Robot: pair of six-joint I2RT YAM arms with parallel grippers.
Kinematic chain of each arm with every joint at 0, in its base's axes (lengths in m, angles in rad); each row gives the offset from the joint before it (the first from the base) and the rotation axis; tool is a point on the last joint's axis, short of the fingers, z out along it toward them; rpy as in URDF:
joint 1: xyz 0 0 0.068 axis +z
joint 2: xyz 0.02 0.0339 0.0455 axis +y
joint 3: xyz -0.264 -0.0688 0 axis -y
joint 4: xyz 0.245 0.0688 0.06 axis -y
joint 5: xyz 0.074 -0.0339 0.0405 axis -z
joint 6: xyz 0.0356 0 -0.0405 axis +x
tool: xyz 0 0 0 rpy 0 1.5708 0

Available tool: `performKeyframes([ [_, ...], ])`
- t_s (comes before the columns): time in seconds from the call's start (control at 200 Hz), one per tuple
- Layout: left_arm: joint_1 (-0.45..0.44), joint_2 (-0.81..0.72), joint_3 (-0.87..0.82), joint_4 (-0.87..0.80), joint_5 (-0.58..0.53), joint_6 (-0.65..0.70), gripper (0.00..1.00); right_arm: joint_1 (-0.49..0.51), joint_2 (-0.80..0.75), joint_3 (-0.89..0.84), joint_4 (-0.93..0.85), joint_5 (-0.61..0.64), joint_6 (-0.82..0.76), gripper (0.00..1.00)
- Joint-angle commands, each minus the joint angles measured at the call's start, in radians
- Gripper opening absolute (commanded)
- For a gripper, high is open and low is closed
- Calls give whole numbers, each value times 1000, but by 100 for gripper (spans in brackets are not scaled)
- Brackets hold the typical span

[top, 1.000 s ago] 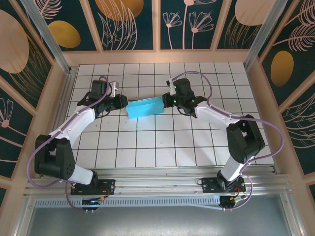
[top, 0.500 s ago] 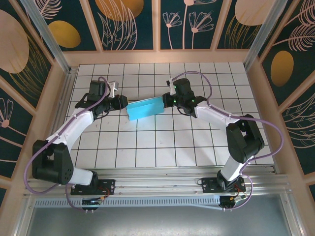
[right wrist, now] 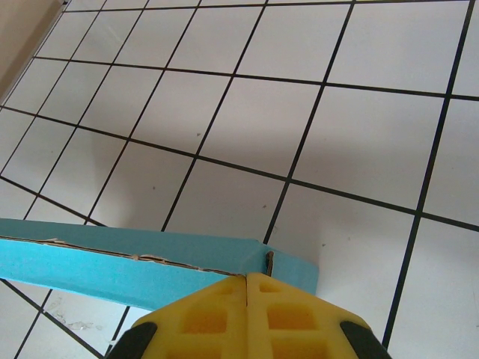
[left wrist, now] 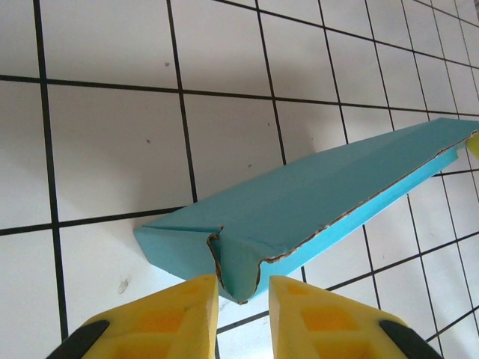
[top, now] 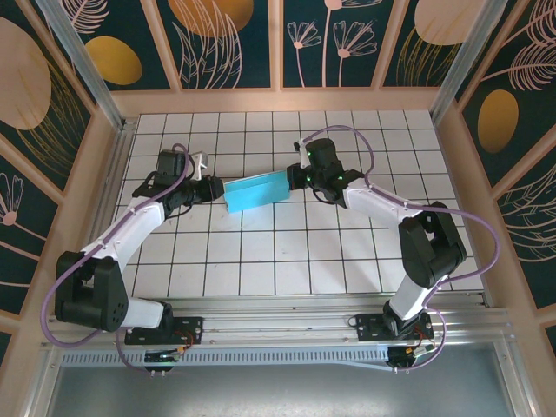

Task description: Fold the paper box

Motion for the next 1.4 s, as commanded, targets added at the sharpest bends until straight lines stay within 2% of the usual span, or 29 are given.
performKeyframes([
  [0.0,-5,3,4,-4,22,-16,24,-2,27,19,-6,7,-12,0],
  [0.631,-5,42,44,27,46,-34,11,0,28,27,-14,0,-10,0],
  [0.781,-5,45,63,1,25,-20,18,-1,28,29,-15,1,-12,0],
  [1.161,-5,67,89,-15,-8,-6,18,0,26,25,-16,-2,-11,0],
  [1.281,-5,69,90,-31,-45,7,27,-1,26,23,-13,-4,-11,0],
  [1.396,-5,58,85,-33,-78,23,28,-1,26,23,-12,-7,-10,0],
])
